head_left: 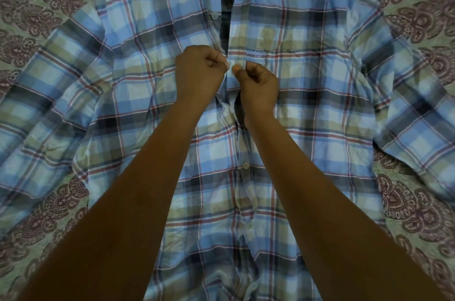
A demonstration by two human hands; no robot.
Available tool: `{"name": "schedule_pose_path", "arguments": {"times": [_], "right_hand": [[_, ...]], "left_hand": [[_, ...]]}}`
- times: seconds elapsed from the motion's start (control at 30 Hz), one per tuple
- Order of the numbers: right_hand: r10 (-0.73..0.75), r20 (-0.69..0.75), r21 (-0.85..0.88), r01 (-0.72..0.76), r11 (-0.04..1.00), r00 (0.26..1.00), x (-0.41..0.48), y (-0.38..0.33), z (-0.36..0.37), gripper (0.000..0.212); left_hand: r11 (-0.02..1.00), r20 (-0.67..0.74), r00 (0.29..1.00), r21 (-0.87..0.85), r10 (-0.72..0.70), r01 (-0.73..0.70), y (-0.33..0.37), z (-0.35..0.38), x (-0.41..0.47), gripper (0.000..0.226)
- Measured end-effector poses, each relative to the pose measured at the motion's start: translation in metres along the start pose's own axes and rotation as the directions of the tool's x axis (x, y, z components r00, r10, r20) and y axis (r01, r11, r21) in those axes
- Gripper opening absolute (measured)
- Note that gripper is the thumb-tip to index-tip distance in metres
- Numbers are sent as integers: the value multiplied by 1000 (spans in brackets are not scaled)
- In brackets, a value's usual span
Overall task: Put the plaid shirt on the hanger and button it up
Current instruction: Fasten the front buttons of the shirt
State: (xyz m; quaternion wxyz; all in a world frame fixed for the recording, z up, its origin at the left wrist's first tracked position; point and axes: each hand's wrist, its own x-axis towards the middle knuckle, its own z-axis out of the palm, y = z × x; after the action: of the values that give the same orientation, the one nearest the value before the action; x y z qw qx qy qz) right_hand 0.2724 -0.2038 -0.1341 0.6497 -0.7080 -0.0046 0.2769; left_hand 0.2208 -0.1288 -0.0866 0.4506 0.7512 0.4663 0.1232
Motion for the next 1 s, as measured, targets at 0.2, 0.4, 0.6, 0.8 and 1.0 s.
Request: {"name": "schedule_pose_path", "arguments": {"times": [0.2, 0.4, 0.6, 0.8, 1.0], "right_hand": [[5, 14, -2, -5, 1000, 1000, -3, 1, 3, 19], [32, 6, 102, -33, 994, 999, -9, -6, 0, 17], [28, 8, 72, -28, 997, 1000, -13, -12, 0, 11], [214, 88, 245, -230, 942, 973, -11, -27, -8, 24], [312, 231, 244, -365, 898, 922, -9, -43, -10, 12]], "left_hand": [[993, 54, 994, -68, -95, 99, 7, 5, 3, 19], [994, 53, 993, -32, -106, 108, 5, 7, 8, 29], [998, 35, 997, -23, -65, 65, 3, 6, 6, 32], [999, 53, 998, -14, 44, -43, 3, 1, 6, 15], [972, 63, 997, -230, -34, 47, -2, -4, 4, 17]]}}
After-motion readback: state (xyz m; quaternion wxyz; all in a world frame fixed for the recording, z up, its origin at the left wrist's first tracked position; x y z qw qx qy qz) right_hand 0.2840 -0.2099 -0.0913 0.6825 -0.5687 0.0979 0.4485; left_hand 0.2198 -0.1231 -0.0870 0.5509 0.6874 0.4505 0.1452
